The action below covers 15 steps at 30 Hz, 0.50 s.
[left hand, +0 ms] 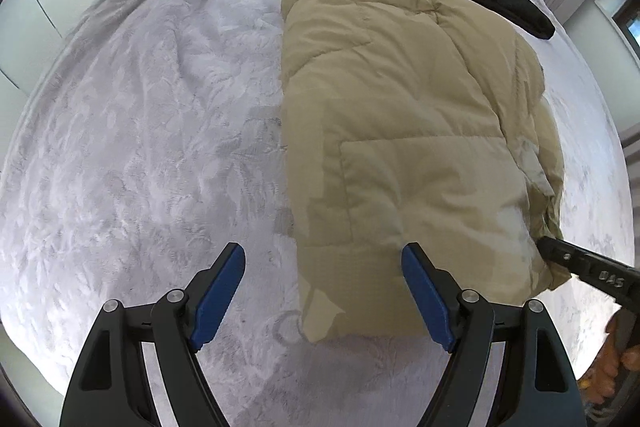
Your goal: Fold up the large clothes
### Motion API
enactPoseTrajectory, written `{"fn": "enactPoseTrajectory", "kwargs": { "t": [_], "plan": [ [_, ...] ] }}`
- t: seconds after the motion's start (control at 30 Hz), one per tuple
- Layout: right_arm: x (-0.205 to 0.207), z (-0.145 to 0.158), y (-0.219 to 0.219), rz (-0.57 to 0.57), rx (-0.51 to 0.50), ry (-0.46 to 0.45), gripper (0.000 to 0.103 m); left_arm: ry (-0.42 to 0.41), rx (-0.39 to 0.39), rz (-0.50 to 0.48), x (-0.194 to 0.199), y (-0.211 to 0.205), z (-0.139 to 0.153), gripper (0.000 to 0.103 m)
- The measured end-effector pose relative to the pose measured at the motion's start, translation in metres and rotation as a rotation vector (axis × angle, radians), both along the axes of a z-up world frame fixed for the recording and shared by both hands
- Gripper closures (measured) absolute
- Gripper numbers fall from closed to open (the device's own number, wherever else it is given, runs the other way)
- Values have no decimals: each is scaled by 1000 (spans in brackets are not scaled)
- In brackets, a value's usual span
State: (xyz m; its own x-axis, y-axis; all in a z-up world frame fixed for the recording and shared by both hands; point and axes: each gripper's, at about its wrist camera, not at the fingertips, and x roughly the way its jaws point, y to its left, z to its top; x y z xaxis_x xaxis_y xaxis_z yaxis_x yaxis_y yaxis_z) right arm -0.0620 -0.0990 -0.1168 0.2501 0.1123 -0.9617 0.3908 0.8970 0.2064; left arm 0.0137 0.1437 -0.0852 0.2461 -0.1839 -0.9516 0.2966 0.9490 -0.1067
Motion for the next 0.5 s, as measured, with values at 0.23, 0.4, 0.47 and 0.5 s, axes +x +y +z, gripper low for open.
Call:
{"fn": "enactPoseTrajectory", "kwargs": {
  "t": [0.23,0.4,0.47,0.5],
  "plan": [
    [-22,38,5,3,10,-48,51,-53,-11,39,-17,7,29,21],
    [-34,61,7,14,-2,-107,51,-90,-15,61,-33,5,51,11],
    [-36,70,6,18,-8,-121,51,-99,-7,64,-41,3,59,0],
    [-39,76,5,20,-14,-131,50,-108,-3,60,-45,1,62,0]
  ]
}}
